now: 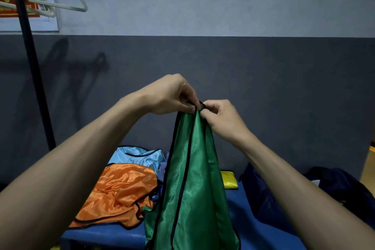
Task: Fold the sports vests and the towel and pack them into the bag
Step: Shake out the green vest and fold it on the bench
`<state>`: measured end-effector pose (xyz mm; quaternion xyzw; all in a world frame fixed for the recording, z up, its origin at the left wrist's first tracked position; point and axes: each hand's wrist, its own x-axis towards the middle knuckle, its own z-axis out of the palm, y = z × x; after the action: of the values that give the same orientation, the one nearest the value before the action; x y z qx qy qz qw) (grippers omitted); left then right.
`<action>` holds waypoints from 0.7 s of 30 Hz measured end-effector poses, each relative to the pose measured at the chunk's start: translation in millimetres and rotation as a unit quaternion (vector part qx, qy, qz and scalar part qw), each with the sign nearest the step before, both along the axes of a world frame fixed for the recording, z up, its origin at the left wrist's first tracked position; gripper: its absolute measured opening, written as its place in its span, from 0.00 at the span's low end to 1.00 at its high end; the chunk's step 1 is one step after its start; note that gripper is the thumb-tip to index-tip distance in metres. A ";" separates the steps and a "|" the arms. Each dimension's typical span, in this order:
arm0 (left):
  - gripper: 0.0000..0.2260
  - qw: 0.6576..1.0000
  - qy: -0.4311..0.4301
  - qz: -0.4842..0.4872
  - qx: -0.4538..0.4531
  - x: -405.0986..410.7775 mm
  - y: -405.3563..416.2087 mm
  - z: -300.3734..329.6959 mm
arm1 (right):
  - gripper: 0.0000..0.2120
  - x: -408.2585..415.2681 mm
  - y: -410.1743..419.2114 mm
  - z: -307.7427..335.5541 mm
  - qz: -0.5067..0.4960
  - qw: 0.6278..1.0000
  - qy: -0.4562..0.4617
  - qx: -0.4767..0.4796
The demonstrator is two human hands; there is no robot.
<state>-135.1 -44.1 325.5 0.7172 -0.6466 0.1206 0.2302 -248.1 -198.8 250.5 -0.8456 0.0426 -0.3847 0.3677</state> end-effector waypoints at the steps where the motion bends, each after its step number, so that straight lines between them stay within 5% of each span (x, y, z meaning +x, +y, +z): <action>1: 0.07 1.000 -0.007 0.009 -0.001 0.5 -1.0 -1.9 | 0.09 -0.2 -0.6 0.8 -0.019 1.000 0.003 -0.011; 5: 0.04 0.997 0.007 0.067 -0.022 2.2 -4.9 -8.2 | 0.08 -2.2 -5.9 -0.6 -0.085 0.992 -0.017 -0.096; 11: 0.03 0.985 0.117 0.113 -0.048 1.2 -14.6 -17.1 | 0.09 -5.4 -13.9 -10.4 -0.056 0.963 -0.036 -0.261; 21: 0.02 0.976 0.208 0.065 -0.010 0.6 -18.9 -28.1 | 0.07 -5.1 -22.9 -27.8 -0.192 0.920 0.125 -0.317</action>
<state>-134.4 -63.0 297.5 0.7648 -0.5351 -0.0106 0.3585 -253.2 -221.7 222.7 -0.9346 0.1257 -0.3326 -0.0087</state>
